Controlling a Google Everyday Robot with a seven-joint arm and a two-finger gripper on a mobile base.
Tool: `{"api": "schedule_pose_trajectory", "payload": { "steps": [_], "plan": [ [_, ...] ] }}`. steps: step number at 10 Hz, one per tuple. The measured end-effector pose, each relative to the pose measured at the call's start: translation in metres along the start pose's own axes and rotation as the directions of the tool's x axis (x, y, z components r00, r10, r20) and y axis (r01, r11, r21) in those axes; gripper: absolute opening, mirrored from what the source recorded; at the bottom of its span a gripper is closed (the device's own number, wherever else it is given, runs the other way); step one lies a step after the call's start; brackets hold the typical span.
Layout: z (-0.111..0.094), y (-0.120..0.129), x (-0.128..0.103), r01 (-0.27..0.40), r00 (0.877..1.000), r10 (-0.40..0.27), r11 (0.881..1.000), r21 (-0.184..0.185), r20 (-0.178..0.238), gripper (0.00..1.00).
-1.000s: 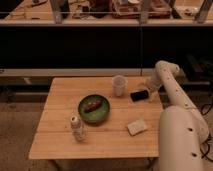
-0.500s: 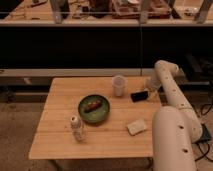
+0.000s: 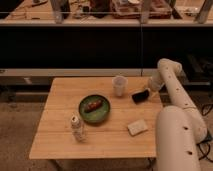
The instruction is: Place the eraser on the white sponge
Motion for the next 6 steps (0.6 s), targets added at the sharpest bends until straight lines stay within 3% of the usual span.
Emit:
{"api": "schedule_pose_trajectory", "payload": {
  "steps": [3,6],
  "plan": [
    [-0.033,0.040,-0.010,0.063,0.998,-0.064,0.998,-0.027,-0.029,0.00],
    [-0.044,0.108,-0.062,0.077,0.996,-0.080,0.995,-0.063,-0.043,0.00]
  ]
}}
